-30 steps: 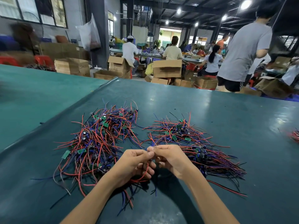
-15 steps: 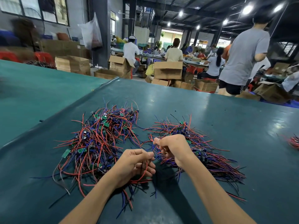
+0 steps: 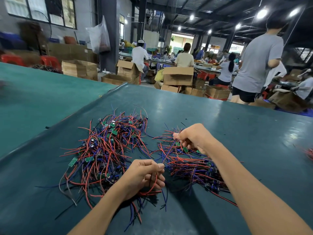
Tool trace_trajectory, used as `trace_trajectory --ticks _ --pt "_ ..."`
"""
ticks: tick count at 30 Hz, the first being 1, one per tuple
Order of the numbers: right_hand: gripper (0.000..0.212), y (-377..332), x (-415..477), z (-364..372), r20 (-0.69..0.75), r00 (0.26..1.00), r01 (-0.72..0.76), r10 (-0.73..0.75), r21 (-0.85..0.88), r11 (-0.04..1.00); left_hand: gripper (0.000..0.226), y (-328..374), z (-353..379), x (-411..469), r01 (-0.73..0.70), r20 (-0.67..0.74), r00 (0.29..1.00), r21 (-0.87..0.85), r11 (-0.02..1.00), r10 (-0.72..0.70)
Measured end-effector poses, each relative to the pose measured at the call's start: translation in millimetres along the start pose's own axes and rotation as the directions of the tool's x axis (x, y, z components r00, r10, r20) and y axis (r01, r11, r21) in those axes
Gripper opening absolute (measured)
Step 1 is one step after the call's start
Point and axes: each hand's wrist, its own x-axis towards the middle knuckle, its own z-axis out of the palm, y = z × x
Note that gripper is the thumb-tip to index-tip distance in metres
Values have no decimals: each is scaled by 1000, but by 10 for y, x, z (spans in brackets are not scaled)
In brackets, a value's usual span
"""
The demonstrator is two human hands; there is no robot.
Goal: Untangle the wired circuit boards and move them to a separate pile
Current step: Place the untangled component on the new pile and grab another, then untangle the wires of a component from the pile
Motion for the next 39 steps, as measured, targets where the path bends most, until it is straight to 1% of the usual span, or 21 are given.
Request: trace_trajectory --ticks 2,4,6,8,10,12,13,15,16,19,22,24,27,28,29,30,32,33,35,37,39 --pt "19 -38 29 -4 -5 1000 7 -7 -6 1000 31 0 -5 -1 -4 -6 1000 -9 1000 4" --pt "23 -57 55 -1 -41 998 39 -42 -71 997 32 5 -9 -2 -6 -10 1000 -5 1000 6" --pt "31 -48 76 -27 -105 980 136 -169 -267 954 32 0 -3 -10 -3 -11 1000 0 1000 3" --pt "34 -5 67 -40 -108 928 266 -357 -480 836 31 -1 -3 -19 -1 -12 1000 -4 1000 1" --pt "35 58 55 -23 -109 882 337 -458 -533 776 32 1 -2 -26 -2 -14 1000 1 1000 2" --pt "30 86 47 16 -152 870 347 -469 -486 802 33 6 3 -34 -5 -20 1000 -8 1000 5" --pt "24 87 45 23 -181 879 342 -441 -407 847 34 9 5 -36 -7 -21 1000 -15 1000 6" --pt "13 75 33 34 -231 912 308 -338 -158 938 33 16 5 -46 -7 -21 1000 -23 1000 6" --pt "11 70 20 40 -243 932 274 -271 -21 961 33 19 5 -49 -5 -22 1000 -29 1000 5" --pt "17 72 11 92 -251 962 179 -108 277 944 32 23 2 -67 -2 -22 1000 -36 999 1" --pt "17 94 40 86 -321 947 185 -26 474 861 30 16 4 -93 -3 12 1000 9 1000 3" --pt "17 135 52 4 -405 914 233 -20 486 843 30 17 21 -109 -22 3 1000 4 1000 22" --pt "23 217 -47 -28 -527 843 298 -106 294 908 29 92 39 -78 -121 -103 989 -157 980 106" --pt "27 240 -129 4 -554 820 327 -140 253 911 29 138 48 -58 -157 -130 983 -219 963 131" --pt "30 257 -236 54 -551 817 355 -170 249 901 29 186 65 -33 -184 -153 977 -254 950 149" --pt "33 275 -350 117 -505 841 371 -195 275 887 28 235 92 -10 -197 -172 973 -261 945 155" --pt "37 318 -589 275 -296 919 354 -260 333 874 30 311 156 13 -186 -194 971 -237 954 141" --pt "37 335 -693 359 -165 938 345 -306 342 874 31 330 182 17 -173 -188 973 -227 958 132" --pt "36 372 -829 515 26 919 366 -393 316 875 31 330 233 2 -153 -130 983 -222 963 127" --pt "36 414 -874 598 68 900 397 -430 276 875 29 305 272 -32 -133 -121 987 -225 965 108" --pt "36 441 -896 630 75 907 370 -415 327 869 35 287 293 -57 -114 -163 984 -232 966 77"
